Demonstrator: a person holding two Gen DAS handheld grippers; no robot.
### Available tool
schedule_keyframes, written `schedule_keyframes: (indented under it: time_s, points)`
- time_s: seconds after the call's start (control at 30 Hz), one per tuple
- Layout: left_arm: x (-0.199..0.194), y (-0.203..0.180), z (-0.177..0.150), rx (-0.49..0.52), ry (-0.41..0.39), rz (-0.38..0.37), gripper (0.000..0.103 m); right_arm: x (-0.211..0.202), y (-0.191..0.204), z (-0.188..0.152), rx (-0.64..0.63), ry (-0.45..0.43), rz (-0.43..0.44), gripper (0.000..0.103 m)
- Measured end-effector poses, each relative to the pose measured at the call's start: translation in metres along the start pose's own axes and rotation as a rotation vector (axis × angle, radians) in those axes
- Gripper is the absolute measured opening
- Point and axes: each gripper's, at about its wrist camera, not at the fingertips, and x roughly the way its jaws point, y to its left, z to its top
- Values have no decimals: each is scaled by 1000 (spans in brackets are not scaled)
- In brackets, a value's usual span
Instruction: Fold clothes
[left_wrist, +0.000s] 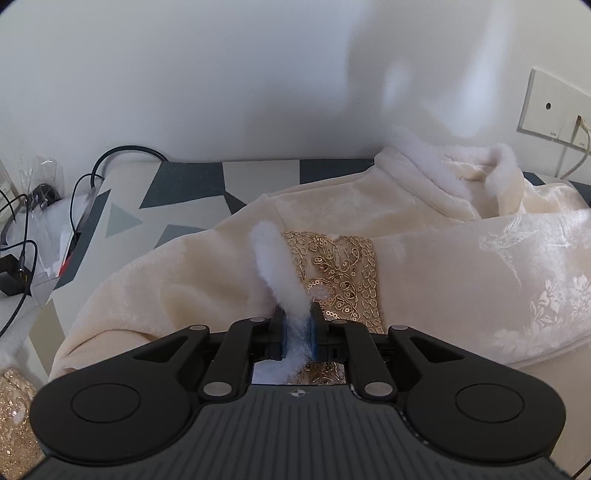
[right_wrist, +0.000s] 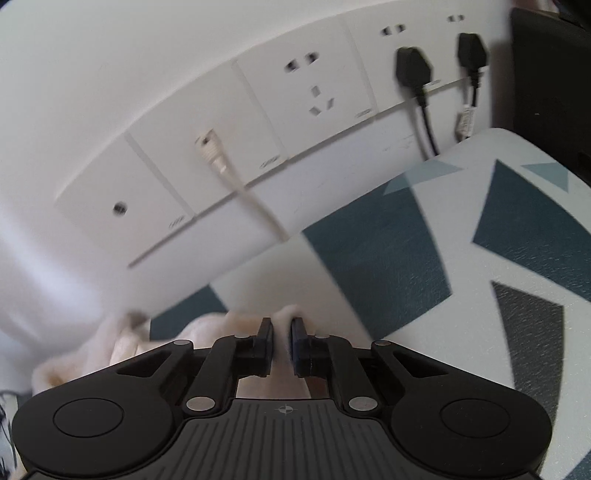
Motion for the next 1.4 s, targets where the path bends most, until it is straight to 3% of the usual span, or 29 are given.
schedule_keyframes:
  time_s: [0.03,0.1,0.27,0.37,0.43,0.5,0.6,0.67,0.7,0.73,0.77,0.8,0.83,0.9,0.93,1.07,1.2,1.4]
  points:
    - [0,1,0,-3,1,-3,14,-8,-6,2,15,-31,-8,27]
    - [-1,1,1,-2,4,-10,14,-27,-16,3,9,-62,-7,37]
    - [1,4,2,7,9,-20,18,-73,-20,-29,-149,-1,-60,38]
    - [2,5,3,-8,14,-21,18,-90,-22,-58,-209,53,-48,46]
    - [2,4,2,4,12,-14,18,-94,-22,-77,-260,89,-63,42]
    - [2,2,2,25,8,-8,19,-89,-20,-92,-316,130,-97,27]
    - [3,2,3,41,7,-5,19,-94,-15,-105,-405,96,-142,31]
    - [2,1,5,52,6,-7,22,-96,-14,-104,-393,60,-186,31]
    - [-1,1,6,58,1,-17,26,-98,-14,-101,-371,39,-211,33]
    - [-6,1,7,61,-11,-44,42,-103,-15,-97,-327,19,-215,35]
    - [-13,2,7,62,-28,-75,60,-110,-18,-92,-271,3,-170,37]
    - [-23,3,6,62,-49,-100,66,-119,-22,-87,-215,-10,-92,46]
    - [-33,3,4,67,-69,-121,71,-127,-25,-84,-169,-23,-20,65]
    - [-53,5,-2,75,-79,-143,76,-141,-24,-86,-140,-60,46,89]
    - [-62,7,-6,76,-79,-152,80,-147,-22,-89,-136,-76,59,95]
    - [-98,25,-38,19,-81,-202,89,-149,-6,-114,-158,-44,35,99]
    - [-127,52,-84,-63,-96,-98,90,-144,20,-146,-254,22,-11,99]
    - [-149,104,-134,-303,-76,22,90,-136,51,-186,-326,119,-29,101]
